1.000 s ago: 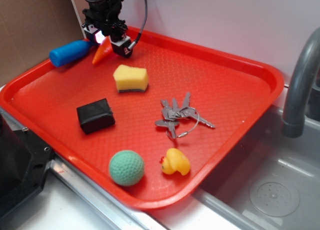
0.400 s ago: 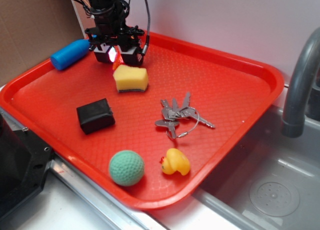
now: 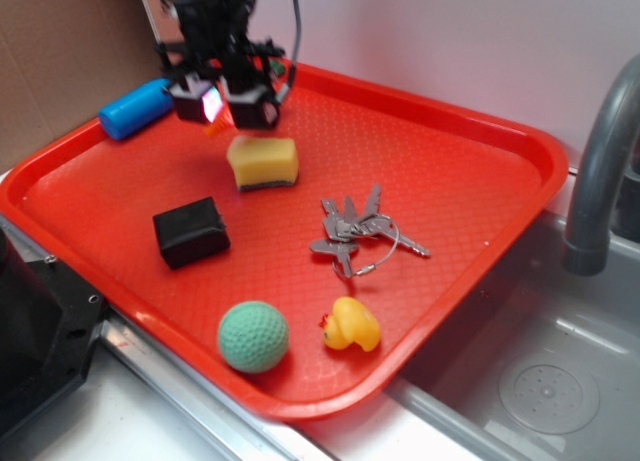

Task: Grab the carrot.

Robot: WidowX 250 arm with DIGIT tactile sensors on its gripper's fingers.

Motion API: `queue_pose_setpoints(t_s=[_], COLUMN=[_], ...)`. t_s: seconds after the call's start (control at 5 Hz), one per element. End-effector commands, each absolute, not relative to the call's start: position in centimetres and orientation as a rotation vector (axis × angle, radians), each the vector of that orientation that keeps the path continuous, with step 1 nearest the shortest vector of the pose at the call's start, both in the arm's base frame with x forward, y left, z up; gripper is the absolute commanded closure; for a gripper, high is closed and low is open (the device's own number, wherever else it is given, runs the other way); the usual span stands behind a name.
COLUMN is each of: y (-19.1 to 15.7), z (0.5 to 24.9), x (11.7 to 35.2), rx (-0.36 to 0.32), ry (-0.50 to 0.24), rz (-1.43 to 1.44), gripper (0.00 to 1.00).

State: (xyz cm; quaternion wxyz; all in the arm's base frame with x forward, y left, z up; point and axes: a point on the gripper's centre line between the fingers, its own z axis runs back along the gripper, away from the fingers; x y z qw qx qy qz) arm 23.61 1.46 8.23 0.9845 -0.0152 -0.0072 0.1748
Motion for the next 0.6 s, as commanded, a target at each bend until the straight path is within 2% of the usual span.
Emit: queue_pose_setpoints(t_s=[0.0,0.2,0.4], y=[3.4,6.4,7.7], z=[17.5,19.0,19.3], x=[18.3,16.6,17.2], rx=[-0.085,-0.126,-0.159], ry=[0.029,0.019,0.022], rz=[0.225,0.283,0.239], gripper=[1.0,1.0,1.0])
